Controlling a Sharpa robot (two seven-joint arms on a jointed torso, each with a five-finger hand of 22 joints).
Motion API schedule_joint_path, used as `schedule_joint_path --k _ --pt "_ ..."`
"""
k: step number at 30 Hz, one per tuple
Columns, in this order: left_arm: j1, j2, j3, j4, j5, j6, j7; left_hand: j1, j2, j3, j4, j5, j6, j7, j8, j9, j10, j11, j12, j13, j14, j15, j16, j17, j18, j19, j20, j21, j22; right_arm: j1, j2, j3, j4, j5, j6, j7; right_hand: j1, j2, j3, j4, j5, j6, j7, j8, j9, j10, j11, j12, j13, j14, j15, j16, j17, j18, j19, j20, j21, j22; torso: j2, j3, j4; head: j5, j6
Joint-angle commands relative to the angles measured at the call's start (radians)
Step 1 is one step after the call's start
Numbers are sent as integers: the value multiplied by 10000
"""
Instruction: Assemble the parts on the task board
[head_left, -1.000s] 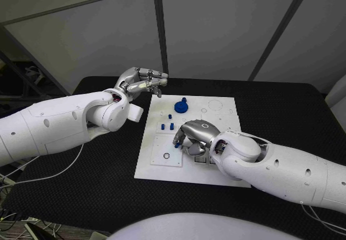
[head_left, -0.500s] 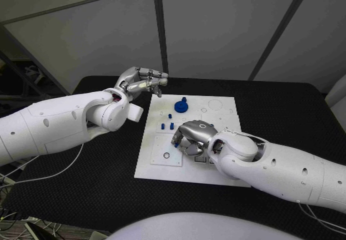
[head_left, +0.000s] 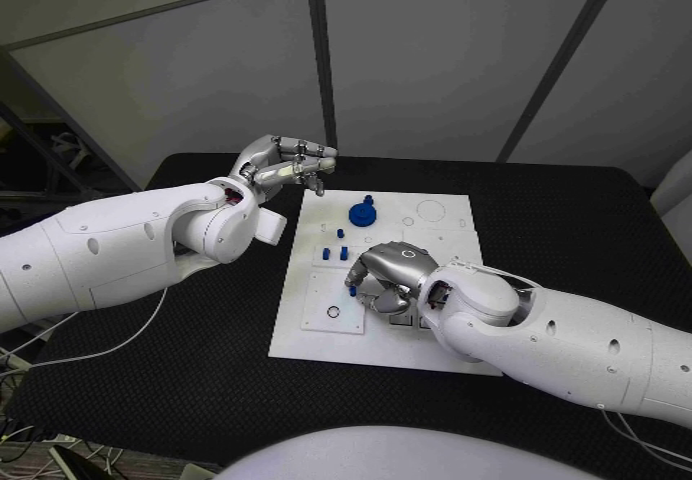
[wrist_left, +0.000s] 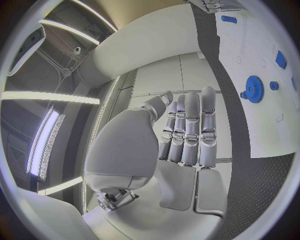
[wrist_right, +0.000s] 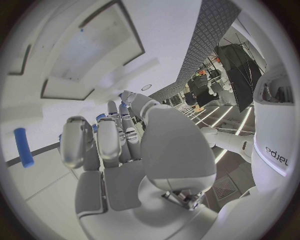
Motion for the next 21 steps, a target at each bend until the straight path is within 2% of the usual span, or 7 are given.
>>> schedule_joint_path --k 1,7,11,12,14,16,21 --pt "13 8 10 -7 18 145 6 -5 54 -61 -6 19 -1 54 46 -11 -57 8 48 17 -55 37 -53 -15 -28 -61 16 -33 -9 12 -101 3 100 54 -979 95 -8 -65 -88 2 32 -54 9 36 -7 -44 1 68 12 280 44 -57 -27 17 -121 -3 -74 501 0 7 -18 -14 22" --pt "13 14 10 -25 18 173 1 -14 58 -72 1 12 -4 53 46 -10 -68 10 50 18 -59 39 -59 -24 -27 -63 19 -42 -14 13 -408 9 366 222 -1668 270 6 -62 -88 -5 49 -68 6 33 -9 -36 -5 94 16 268 41 -90 -78 42 -197 -2 -144 419 -5 8 -27 -51 60" --pt "12 9 9 -36 18 194 5 -14 58 -72 1 12 -4 53 46 -10 -68 10 50 18 -59 39 -59 -24 -27 -63 19 -42 -14 29 -873 28 805 467 -1731 316 20 -35 -81 -2 70 -58 8 44 -5 -1 -12 146 26 255 37 -109 -116 44 -199 -1 -150 416 -6 0 -19 -88 87" --pt "12 7 9 -37 18 200 6 -14 58 -72 1 12 -4 53 46 -10 -68 10 50 18 -59 39 -59 -24 -27 -63 19 -42 -14 49 -1018 56 927 536 -1668 310 19 -35 -82 -1 70 -58 8 45 -5 -1 -12 147 26 255 37 -110 -118 43 -198 -1 -150 416 -12 0 -25 -94 99" --pt "11 0 9 -38 18 211 6 -14 58 -72 1 12 -4 53 46 -10 -68 10 50 18 -59 39 -59 -24 -27 -63 19 -42 -14 112 -1324 232 1134 769 -1299 255 -4 -38 -97 15 76 -45 9 53 -1 -1 -10 164 26 240 37 -153 -181 42 -192 -1 -148 420 -14 -4 -20 -125 127" --pt "11 -4 8 -41 18 214 7 -14 58 -72 1 12 -4 53 46 -10 -68 10 50 18 -59 39 -59 -24 -27 -63 19 -42 -14 202 -1600 356 1258 1021 -857 162 -52 -48 -135 47 64 -38 -8 58 2 -7 -14 186 25 233 36 -155 -193 48 -211 2 -170 396 -16 -6 -20 -148 158" --pt "11 -11 7 -44 18 224 8 -14 58 -72 1 12 -4 53 46 -10 -68 10 50 18 -59 39 -59 -24 -27 -63 19 -42 -14 452 -2284 581 1305 1214 146 -62 -79 -99 -222 58 117 -79 -139 45 -1 -134 -67 210 -3 230 0 -133 -204 90 -334 -19 -297 254 -14 -12 -33 -239 246"
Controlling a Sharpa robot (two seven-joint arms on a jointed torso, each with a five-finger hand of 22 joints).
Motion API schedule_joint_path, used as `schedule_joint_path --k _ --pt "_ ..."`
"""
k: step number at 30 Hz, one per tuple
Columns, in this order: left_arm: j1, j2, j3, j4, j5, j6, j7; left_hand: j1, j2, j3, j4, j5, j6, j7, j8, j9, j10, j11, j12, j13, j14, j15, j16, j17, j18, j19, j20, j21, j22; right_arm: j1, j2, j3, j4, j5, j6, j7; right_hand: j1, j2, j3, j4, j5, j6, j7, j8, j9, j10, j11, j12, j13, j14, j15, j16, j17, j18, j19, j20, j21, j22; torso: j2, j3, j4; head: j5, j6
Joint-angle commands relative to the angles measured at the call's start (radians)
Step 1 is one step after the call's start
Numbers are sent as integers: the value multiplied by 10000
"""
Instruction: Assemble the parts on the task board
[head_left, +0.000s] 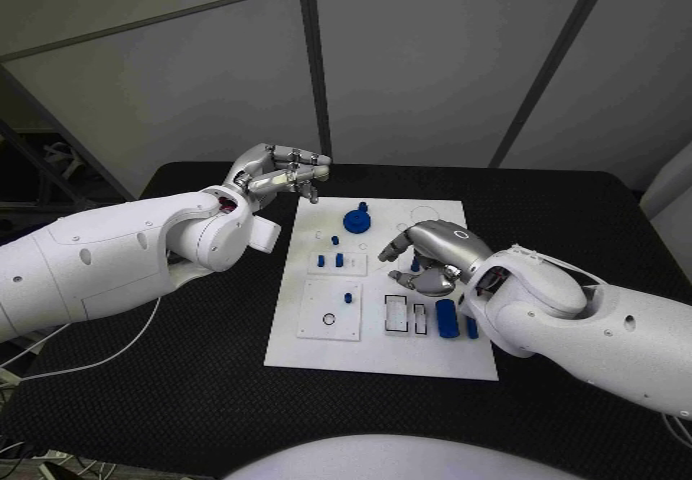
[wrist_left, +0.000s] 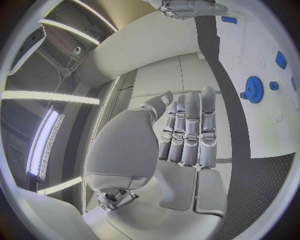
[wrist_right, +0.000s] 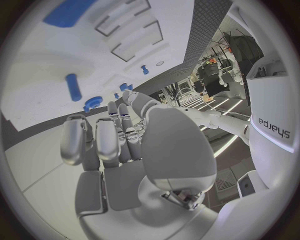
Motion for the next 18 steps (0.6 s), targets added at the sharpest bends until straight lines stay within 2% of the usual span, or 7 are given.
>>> schedule_joint_path --k 1,3,7,11,14,18 --pt "11 3 8 -6 15 145 36 -14 59 -72 1 12 -5 53 46 -11 -69 10 50 10 -59 39 -59 -9 -27 -63 20 -42 -15 100 -315 67 -11 369 1104 -208 -34 -74 -93 -15 36 -49 -99 38 -6 -126 -12 26 -30 224 -4 -31 -47 107 -154 -5 -109 184 -9 -10 -26 -56 62" --pt "10 13 7 -17 15 157 35 -14 59 -72 1 12 -5 53 46 -11 -69 10 50 10 -59 39 -59 -9 -27 -63 20 -42 -15 136 -457 100 -65 223 1221 -251 -20 -100 -157 -26 13 -95 -133 28 -13 -248 -17 17 -59 197 -6 -90 -144 147 -283 -14 -238 41 -14 -10 -40 -50 72" --pt "10 40 6 -33 15 189 28 -18 60 -83 3 7 -6 50 48 -10 -77 9 55 12 -63 40 -63 -18 -26 -65 22 -52 -21 171 -533 132 -211 -110 1281 -291 15 -110 -264 -36 -50 -186 -185 17 -26 -414 -4 26 -98 147 -1 -192 -306 192 -438 -15 -402 -136 -2 -4 -26 -80 97" --pt "9 64 6 -45 15 208 24 -18 60 -83 3 7 -6 50 48 -10 -77 9 55 12 -63 40 -63 -18 -26 -65 22 -52 -21 184 -450 145 -393 -376 1334 -308 46 -94 -325 -38 -98 -237 -238 18 -32 -489 9 53 -113 119 8 -238 -386 212 -512 -9 -485 -222 14 4 8 -99 113" --pt "9 64 6 -44 15 211 20 -18 60 -83 3 7 -6 50 48 -10 -77 9 55 12 -63 40 -63 -18 -26 -65 22 -52 -21 189 -346 149 -558 -510 1405 -321 51 -90 -327 -38 -100 -237 -243 20 -32 -493 10 56 -114 116 8 -243 -393 214 -519 -8 -493 -230 8 -8 19 -111 103" --pt "9 48 6 -39 15 205 21 -18 60 -83 3 7 -6 50 48 -10 -77 9 55 12 -63 40 -63 -18 -26 -65 22 -52 -21 190 -192 152 -744 -615 1424 -323 88 -52 -334 -43 -101 -228 -264 34 -27 -515 13 78 -119 104 11 -261 -428 223 -548 -6 -528 -265 15 -7 -3 -85 99"
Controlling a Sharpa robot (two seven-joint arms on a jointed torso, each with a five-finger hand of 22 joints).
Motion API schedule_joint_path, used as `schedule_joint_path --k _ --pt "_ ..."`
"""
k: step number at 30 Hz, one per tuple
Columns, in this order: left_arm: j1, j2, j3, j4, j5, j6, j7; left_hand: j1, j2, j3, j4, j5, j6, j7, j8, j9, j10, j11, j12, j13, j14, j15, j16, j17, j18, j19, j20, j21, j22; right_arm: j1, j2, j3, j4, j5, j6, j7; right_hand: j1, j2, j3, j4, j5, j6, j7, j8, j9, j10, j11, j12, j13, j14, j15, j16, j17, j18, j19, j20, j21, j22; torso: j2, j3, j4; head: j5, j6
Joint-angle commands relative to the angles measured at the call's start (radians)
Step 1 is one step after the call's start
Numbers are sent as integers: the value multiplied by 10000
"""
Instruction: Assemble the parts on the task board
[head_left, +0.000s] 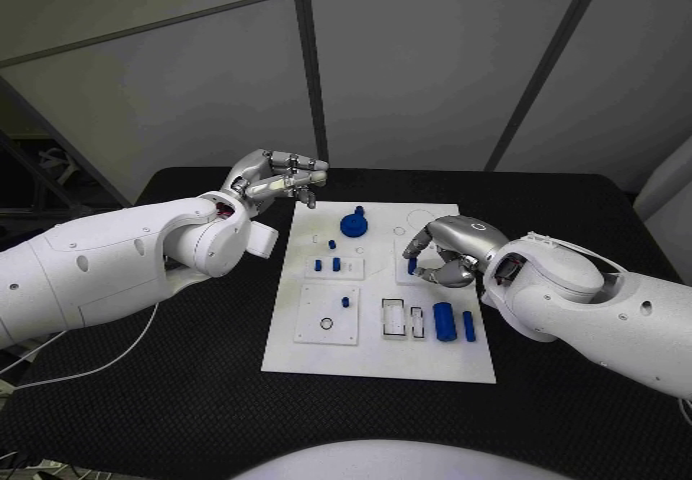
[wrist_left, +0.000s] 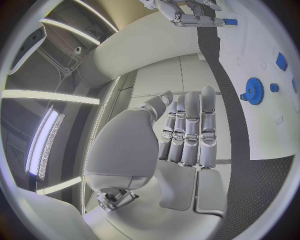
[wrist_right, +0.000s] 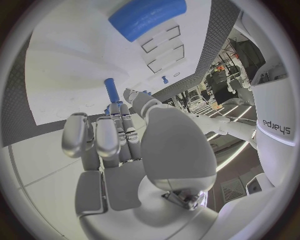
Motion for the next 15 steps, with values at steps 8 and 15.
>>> schedule_joint_path --k 8,15 --pt "11 -12 8 17 15 122 32 -18 60 -83 3 7 -6 50 48 -10 -77 9 56 14 -63 40 -63 -11 -26 -65 22 -52 -10 -22 269 -27 -410 -409 250 -76 137 189 -9 18 -68 39 -32 73 17 -17 -15 205 -13 100 -5 -53 -59 65 -68 -20 -77 -25 4 -2 -5 10 -2" --pt "11 -17 8 11 15 128 19 -18 60 -83 3 7 -6 50 48 -10 -77 9 56 14 -63 40 -63 -11 -26 -65 22 -52 -10 -23 319 -26 -432 -451 15 19 200 246 44 11 -61 70 -30 82 27 102 -45 328 -5 111 -30 -37 -70 58 -32 -40 -61 -3 2 9 -8 15 0"
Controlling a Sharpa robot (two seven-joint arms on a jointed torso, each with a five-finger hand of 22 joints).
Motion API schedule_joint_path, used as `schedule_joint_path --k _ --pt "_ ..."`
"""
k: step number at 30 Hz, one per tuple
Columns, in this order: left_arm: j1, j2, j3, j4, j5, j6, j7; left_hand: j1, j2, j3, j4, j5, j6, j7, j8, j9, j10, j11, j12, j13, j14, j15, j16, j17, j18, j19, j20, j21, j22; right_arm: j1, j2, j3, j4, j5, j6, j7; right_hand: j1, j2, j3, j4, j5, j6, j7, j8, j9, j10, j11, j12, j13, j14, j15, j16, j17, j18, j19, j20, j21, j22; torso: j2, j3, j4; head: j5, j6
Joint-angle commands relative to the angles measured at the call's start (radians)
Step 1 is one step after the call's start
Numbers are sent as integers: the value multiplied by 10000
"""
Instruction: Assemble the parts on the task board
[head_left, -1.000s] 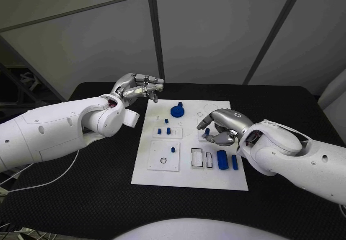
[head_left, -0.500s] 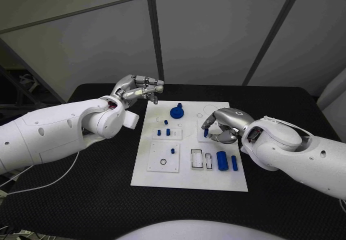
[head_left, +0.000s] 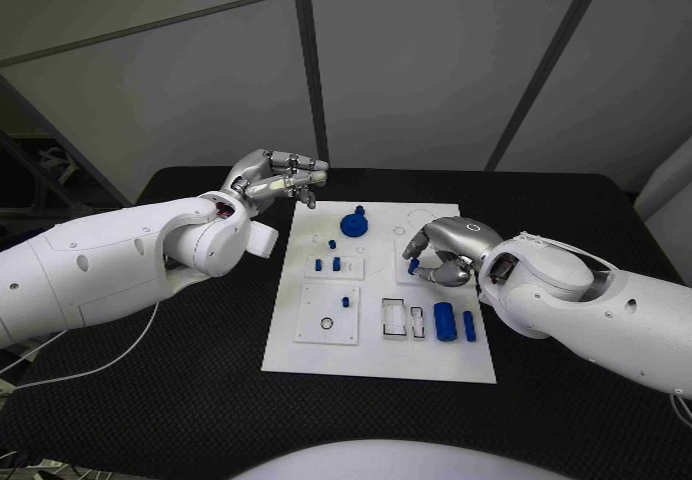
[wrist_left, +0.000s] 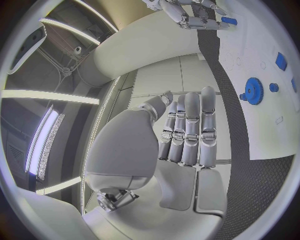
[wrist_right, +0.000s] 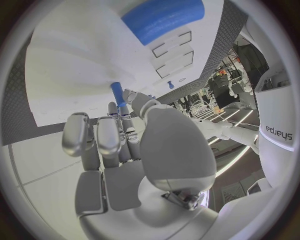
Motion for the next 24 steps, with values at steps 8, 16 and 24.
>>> schedule_joint_path --k 8,16,24 --pt "11 -1 9 5 15 107 20 -24 73 -93 10 4 -4 47 54 -8 -83 8 65 19 -66 41 -69 -22 -26 -67 25 -65 -17 17 86 5 -99 -251 313 -50 100 164 124 25 -29 268 -9 120 64 413 -109 319 45 162 -97 84 93 21 149 -67 68 146 -5 0 0 -14 -15" --pt "11 -5 9 8 15 90 3 -27 89 -95 18 3 -1 46 57 -7 -86 7 70 21 -66 41 -70 -27 -25 -67 26 -71 -21 16 151 5 -160 -369 699 -141 235 350 234 7 -44 811 -98 336 196 1202 -313 736 182 216 -257 217 192 -114 608 -201 490 631 -7 0 4 -9 -41" --pt "12 -26 9 23 15 121 -28 -27 89 -95 18 3 -1 46 57 -7 -86 7 70 21 -66 41 -70 -27 -25 -67 26 -71 -21 15 181 5 -221 -508 746 -254 300 430 250 -17 -54 986 -127 393 242 1396 -372 795 230 230 -310 252 208 -145 708 -260 587 744 -16 -3 -3 5 -65"
